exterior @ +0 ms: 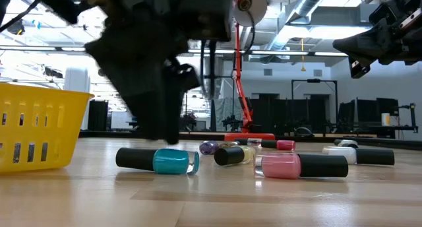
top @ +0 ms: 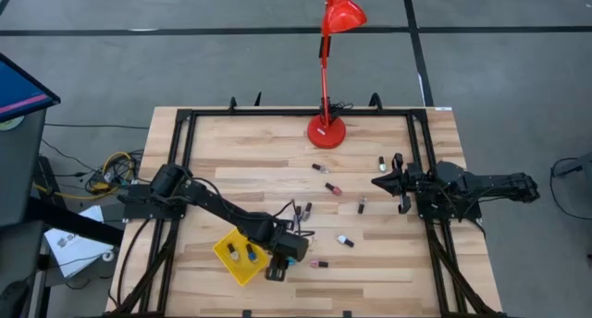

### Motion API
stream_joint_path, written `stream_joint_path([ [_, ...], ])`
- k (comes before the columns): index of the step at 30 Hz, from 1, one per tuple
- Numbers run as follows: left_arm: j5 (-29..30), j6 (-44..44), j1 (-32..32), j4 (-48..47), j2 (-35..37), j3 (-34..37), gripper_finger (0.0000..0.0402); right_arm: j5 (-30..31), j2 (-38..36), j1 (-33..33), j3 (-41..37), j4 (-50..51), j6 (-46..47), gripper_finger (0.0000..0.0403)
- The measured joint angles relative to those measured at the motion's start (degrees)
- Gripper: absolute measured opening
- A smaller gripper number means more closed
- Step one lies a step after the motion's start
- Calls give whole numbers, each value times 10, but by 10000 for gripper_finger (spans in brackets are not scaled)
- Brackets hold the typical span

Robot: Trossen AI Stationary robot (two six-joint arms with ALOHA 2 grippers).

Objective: Pick & Place Nail Polish
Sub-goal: Put the light blue nail polish bottle into the yellow basket

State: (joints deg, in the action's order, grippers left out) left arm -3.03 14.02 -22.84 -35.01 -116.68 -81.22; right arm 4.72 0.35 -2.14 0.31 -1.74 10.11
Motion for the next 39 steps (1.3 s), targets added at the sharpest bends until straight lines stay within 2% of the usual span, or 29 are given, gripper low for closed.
stream_joint_path([
  [13,3,-26,-6,24,0,23,174,0,0,0,0,0,0,0],
  [19,-25,-33,-6,65,1,54,149,0,0,0,0,0,0,0],
  [27,-27,-43,-4,71,2,61,137,0,0,0,0,0,0,0],
  [30,-25,-51,-4,71,2,62,117,0,0,0,0,0,0,0],
  [36,-23,-50,-2,70,2,62,47,0,0,0,0,0,0,0],
  [39,-25,-49,-1,72,2,62,46,0,0,0,0,0,0,0],
])
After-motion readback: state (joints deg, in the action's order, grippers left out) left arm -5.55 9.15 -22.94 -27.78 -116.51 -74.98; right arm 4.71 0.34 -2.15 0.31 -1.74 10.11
